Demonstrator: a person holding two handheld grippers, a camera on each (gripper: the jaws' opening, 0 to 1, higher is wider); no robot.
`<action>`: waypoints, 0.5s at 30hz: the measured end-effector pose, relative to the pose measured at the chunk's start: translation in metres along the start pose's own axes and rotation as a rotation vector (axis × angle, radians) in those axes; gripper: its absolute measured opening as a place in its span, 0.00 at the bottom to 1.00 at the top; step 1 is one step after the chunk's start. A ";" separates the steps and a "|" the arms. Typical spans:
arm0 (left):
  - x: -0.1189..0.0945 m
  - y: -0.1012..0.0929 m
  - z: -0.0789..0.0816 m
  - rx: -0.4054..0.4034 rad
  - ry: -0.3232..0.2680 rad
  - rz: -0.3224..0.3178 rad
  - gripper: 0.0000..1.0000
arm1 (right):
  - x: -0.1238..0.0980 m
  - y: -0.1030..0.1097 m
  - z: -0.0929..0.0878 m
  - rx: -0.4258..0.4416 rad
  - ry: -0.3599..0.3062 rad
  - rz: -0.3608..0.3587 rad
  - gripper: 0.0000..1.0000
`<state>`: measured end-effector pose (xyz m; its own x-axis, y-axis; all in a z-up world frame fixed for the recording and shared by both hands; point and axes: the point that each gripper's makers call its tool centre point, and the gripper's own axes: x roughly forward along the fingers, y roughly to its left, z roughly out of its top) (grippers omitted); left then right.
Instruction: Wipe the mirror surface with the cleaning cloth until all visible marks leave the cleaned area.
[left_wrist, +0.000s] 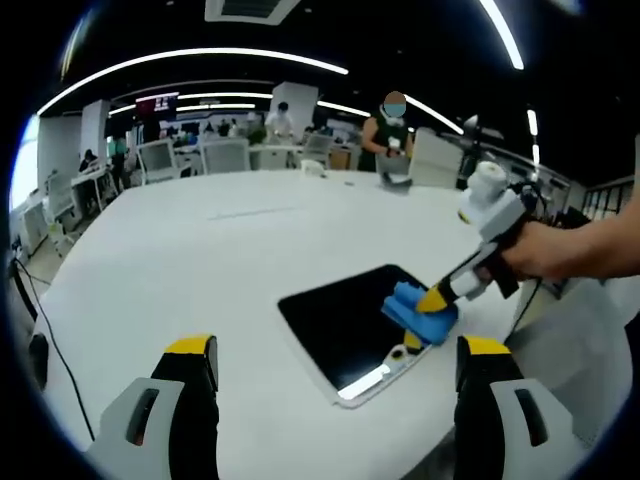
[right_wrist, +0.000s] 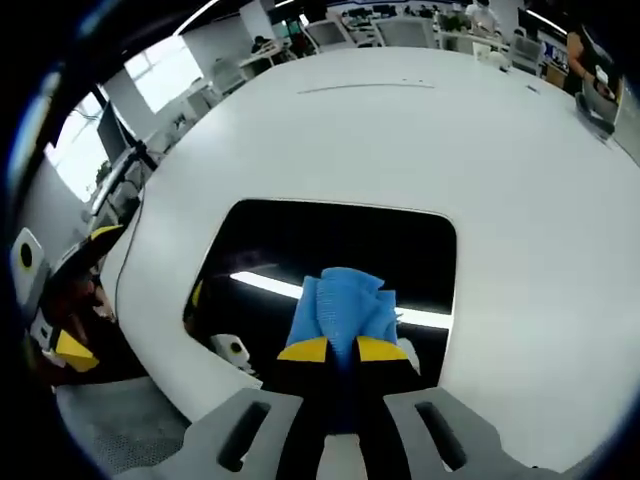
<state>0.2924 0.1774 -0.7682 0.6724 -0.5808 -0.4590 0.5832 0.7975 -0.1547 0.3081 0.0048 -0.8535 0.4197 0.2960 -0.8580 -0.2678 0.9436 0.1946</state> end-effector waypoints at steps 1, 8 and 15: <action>0.000 0.000 0.000 -0.001 0.000 0.001 1.00 | 0.000 0.000 -0.001 -0.004 0.001 -0.001 0.03; -0.007 0.001 -0.002 -0.001 0.000 0.003 1.00 | -0.004 0.005 -0.009 0.012 0.017 0.005 0.03; -0.011 0.000 -0.006 0.001 0.003 0.016 1.00 | -0.006 0.009 -0.014 -0.006 0.017 0.011 0.03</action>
<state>0.2827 0.1847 -0.7682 0.6802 -0.5678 -0.4636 0.5732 0.8062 -0.1463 0.2908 0.0089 -0.8533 0.4020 0.3039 -0.8637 -0.2778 0.9393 0.2012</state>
